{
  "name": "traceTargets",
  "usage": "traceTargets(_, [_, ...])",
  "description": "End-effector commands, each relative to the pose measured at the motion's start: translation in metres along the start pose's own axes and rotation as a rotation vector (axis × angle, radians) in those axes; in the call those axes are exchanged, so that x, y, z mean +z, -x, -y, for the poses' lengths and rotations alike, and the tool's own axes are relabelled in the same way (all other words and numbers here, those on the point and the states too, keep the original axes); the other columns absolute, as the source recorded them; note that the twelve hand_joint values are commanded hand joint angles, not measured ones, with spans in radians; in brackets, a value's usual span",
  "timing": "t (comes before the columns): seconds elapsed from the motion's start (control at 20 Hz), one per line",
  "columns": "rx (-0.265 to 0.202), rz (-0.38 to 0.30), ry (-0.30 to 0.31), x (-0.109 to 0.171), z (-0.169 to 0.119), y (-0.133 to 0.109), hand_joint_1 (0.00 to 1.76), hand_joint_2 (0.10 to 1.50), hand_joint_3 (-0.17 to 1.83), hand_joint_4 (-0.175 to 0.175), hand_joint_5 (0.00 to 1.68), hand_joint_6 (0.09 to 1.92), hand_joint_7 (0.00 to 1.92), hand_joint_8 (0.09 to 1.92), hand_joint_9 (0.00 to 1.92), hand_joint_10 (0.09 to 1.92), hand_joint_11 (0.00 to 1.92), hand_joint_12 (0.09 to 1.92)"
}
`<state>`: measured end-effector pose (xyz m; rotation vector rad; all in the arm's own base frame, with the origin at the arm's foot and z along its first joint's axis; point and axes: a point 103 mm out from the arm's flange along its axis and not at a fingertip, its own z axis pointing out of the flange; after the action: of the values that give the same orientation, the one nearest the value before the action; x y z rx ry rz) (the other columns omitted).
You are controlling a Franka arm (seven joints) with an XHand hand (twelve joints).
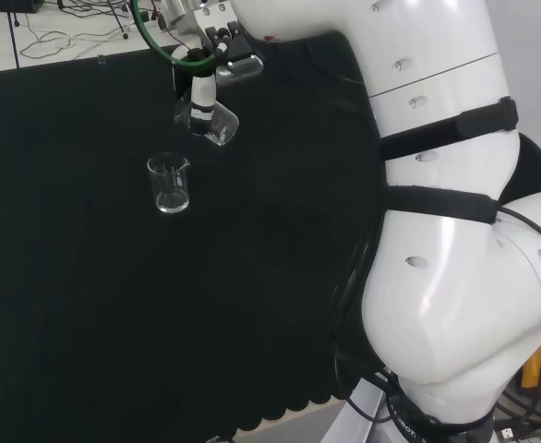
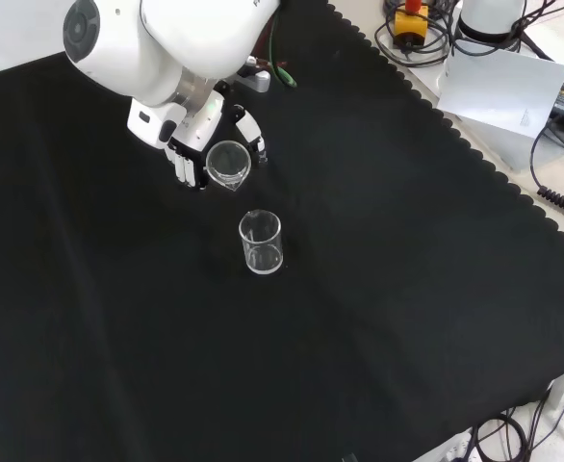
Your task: Place the beaker back on the table.
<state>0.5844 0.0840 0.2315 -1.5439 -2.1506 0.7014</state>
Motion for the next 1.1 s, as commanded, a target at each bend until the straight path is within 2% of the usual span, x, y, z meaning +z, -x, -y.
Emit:
traceTargets(0.05, [-0.027,-0.037,0.038,0.004,-0.006,0.009,1.43,0.52,1.08,-0.175,0.99,1.23,1.07,1.27,1.22,1.15,0.93,1.11])
traceTargets(0.4, [-0.101,-0.099,0.089,0.014,-0.017,0.028,1.43,0.52,1.08,-0.175,0.99,1.23,1.07,1.27,1.22,1.15,0.92,1.11])
traceTargets(0.6, [-0.168,-0.136,0.107,0.022,-0.026,0.036,1.43,0.52,1.08,-0.175,0.99,1.23,1.07,1.27,1.22,1.15,0.92,1.11])
traceTargets(0.8, [-0.194,-0.164,0.135,0.033,-0.035,0.040,1.43,0.53,1.07,-0.175,0.99,1.23,1.07,1.27,1.22,1.15,0.92,1.11])
traceTargets(1.1, [-0.231,-0.235,0.215,0.045,-0.043,0.044,1.42,0.53,1.07,-0.175,0.99,1.23,1.07,1.27,1.21,1.14,0.92,1.11])
